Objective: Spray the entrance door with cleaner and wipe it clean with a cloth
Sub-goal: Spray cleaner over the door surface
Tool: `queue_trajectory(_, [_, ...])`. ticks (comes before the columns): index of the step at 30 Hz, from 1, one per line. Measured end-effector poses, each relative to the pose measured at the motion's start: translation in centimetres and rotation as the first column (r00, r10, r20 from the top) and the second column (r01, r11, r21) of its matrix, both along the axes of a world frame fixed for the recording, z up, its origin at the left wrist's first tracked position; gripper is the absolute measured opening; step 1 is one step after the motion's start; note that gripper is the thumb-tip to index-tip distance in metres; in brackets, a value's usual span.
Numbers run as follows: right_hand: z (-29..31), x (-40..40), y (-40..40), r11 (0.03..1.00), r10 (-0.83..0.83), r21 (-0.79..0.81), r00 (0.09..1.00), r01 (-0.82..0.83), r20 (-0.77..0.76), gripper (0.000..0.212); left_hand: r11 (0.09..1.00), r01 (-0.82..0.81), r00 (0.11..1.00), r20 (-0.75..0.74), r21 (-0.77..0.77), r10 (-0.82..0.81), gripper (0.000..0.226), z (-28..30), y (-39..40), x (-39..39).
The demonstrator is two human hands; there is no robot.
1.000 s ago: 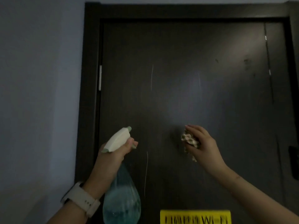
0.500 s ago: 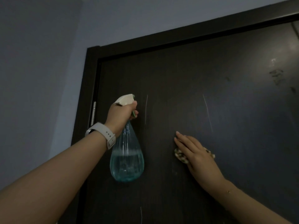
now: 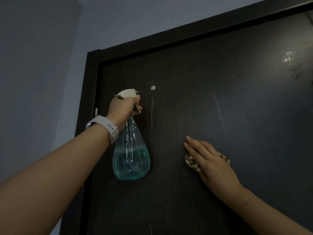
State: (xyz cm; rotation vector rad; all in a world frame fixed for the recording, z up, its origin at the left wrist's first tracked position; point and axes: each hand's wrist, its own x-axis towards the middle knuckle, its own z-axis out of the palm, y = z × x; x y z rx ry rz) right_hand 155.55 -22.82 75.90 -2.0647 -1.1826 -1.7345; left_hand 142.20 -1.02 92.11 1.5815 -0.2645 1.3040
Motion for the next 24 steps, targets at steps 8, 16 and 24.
queue_trajectory(8, [-0.2, 0.1, 0.1, 1.000, 0.017, 0.013, 0.999, -0.018, 0.028, 0.094, 1.000, -0.024, 0.999, -0.045, -0.002, 0.024, 0.029, -3.2, 0.2, -1.3])
queue_trajectory(16, [-3.6, -2.9, 0.4, 0.998, 0.049, -0.046, 0.998, -0.047, 0.039, 0.074, 0.997, -0.042, 0.978, -0.206, -0.057, 0.029, 0.020, -15.4, -0.2, -5.3])
queue_trajectory(24, [-14.5, -2.5, -1.3, 0.971, 0.055, -0.223, 0.986, -0.089, -0.154, 0.087, 0.979, -0.104, 0.930, -0.366, -0.174, 0.034, 0.008, -28.2, 0.7, -5.6])
